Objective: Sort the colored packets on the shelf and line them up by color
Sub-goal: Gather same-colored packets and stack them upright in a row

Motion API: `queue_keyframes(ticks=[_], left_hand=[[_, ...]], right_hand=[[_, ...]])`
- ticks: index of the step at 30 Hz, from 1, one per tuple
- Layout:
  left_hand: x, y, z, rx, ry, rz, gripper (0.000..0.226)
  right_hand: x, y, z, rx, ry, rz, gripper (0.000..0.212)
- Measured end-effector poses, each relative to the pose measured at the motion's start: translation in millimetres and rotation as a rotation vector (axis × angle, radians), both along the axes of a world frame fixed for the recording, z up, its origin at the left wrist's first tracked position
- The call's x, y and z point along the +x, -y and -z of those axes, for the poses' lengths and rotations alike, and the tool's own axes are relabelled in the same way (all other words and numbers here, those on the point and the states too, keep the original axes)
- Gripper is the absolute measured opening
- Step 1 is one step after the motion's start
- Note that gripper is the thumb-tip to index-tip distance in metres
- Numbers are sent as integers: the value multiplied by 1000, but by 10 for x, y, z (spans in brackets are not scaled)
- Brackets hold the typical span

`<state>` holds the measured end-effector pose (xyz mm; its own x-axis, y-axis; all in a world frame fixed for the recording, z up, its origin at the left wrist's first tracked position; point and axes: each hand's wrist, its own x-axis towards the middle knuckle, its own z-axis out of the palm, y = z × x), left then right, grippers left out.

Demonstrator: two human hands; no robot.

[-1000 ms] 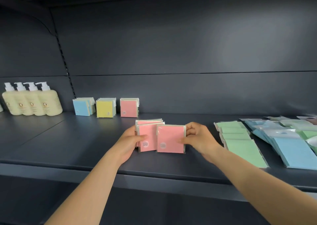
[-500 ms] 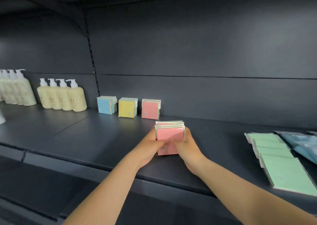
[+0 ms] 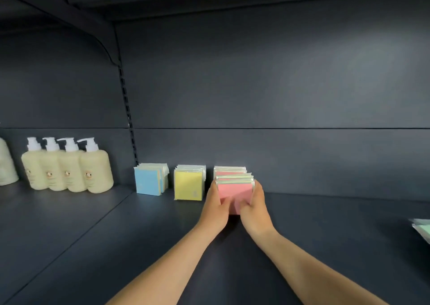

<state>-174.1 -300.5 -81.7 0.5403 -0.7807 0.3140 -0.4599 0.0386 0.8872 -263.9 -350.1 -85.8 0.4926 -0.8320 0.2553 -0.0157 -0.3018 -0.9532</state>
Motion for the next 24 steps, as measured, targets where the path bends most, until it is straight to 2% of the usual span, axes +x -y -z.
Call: queue_keyframes(ticks=[4,8,14,17,24], left_hand=[[278,264,122,-48,13,-24,50],[327,418,160,-81,-61,-96,51],[404,465,178,-57,-343,42,66],[421,429,148,-76,-350,81,61],[450,387,120,-39,-335,90,61]], right_hand=[[306,142,40,25,-46,96,45],[442,232,68,85,-41,103,49],[523,291,67,121,-11,71,55],[502,332,76,129,-14,27,62],[443,377,77,101,-75,-42,55]])
